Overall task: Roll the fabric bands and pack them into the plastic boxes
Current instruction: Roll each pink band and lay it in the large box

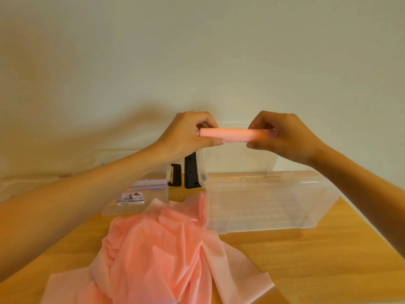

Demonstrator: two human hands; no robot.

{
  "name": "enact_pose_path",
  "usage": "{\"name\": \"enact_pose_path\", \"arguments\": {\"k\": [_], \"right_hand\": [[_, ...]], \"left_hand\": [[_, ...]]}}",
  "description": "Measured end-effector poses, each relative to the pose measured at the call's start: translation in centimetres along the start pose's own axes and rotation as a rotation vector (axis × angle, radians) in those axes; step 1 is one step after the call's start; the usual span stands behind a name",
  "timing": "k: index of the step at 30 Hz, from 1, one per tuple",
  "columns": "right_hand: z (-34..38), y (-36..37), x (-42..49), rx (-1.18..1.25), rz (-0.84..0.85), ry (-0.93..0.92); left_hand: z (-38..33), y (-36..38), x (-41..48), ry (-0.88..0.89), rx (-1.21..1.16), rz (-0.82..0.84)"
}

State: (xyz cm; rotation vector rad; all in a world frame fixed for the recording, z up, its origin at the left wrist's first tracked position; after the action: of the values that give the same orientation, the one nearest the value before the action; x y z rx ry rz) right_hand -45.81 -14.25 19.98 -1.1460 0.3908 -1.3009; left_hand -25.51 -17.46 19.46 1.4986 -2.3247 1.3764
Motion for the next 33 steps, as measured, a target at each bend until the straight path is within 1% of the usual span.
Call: {"name": "enact_pose_path", "arguments": {"k": [6,9,11,13,20,27,30,33], "right_hand": [[-3.9,2.7,3.6,-0.007,0.205,0.074],[-5.5,4.2,5.1,0.063,0.306,0.117],[-6.4,5.0,5.8,0.118,0.337,0.134],[-6.6,5.4,6.5,0.105,0.347,0.098],[-6.4,6.6,7.9,-0.061,0.332,-0.063],[-6.7,9.0,7.9,-0.155,0.336,-0.105],[-7.0,9.3,8.0,-0.17,0.334,-0.122],[-7.3,9.2,8.1,-0.174,0.291,-0.14]], "left_hand": [[2.0,1.1,2.9,0.081,0.243,-0.023],[3.1,1.9,4.1,0.115,0.316,-0.008],[3.6,2.3,4.8,0.141,0.352,0.0],[4.1,2.5,5.2,0.159,0.39,0.006],[5.5,2.8,5.7,0.173,0.455,0.032],[6.5,3.3,6.5,0.112,0.442,0.09],[6.7,3.7,6.9,0.125,0.459,0.138],[6.9,3.9,7.2,0.129,0.467,0.169]]}}
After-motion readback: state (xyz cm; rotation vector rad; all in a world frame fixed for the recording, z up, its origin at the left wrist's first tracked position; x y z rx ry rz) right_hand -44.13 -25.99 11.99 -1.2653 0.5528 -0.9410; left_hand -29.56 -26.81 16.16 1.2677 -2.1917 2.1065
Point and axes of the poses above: each hand's wrist, its own x-axis towards the middle knuckle, its own y-axis out of the palm, z = x × y, the point moved 8 cm from there along x, towards the middle knuckle, and after that the axes turned 5 degrees about z, right-handed, at the moved point
